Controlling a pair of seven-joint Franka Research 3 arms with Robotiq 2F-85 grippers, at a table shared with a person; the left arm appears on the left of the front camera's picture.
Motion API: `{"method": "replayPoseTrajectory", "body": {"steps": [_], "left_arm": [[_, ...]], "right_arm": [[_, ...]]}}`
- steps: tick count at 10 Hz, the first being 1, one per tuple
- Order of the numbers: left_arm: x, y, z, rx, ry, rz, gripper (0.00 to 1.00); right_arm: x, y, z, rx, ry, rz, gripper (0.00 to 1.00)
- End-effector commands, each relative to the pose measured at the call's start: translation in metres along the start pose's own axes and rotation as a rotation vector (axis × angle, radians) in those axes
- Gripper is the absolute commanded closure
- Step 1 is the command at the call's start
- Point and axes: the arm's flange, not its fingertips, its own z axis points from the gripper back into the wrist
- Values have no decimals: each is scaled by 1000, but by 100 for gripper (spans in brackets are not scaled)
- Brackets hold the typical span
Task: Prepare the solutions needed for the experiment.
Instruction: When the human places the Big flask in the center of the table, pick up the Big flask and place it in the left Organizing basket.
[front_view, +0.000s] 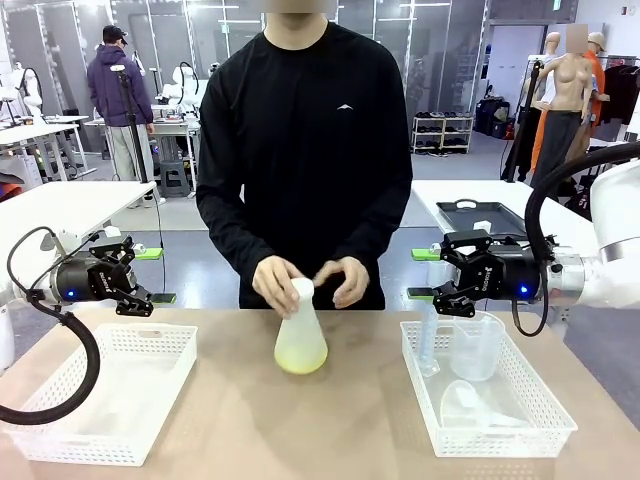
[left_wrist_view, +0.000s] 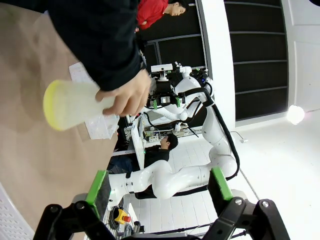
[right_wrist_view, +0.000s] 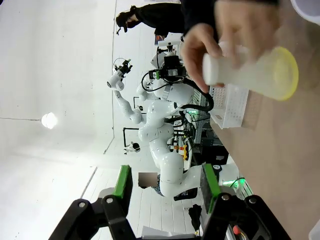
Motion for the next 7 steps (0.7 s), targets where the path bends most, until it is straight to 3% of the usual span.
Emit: {"method": "replayPoseTrajectory", "body": {"steps": [1, 7], "left_arm": [[0, -3, 0, 3, 4, -6, 0], [0, -3, 0, 3, 4, -6, 0]], "right_arm": [[0, 1, -1, 0, 1, 8, 30], [0, 1, -1, 0, 1, 8, 30]]}}
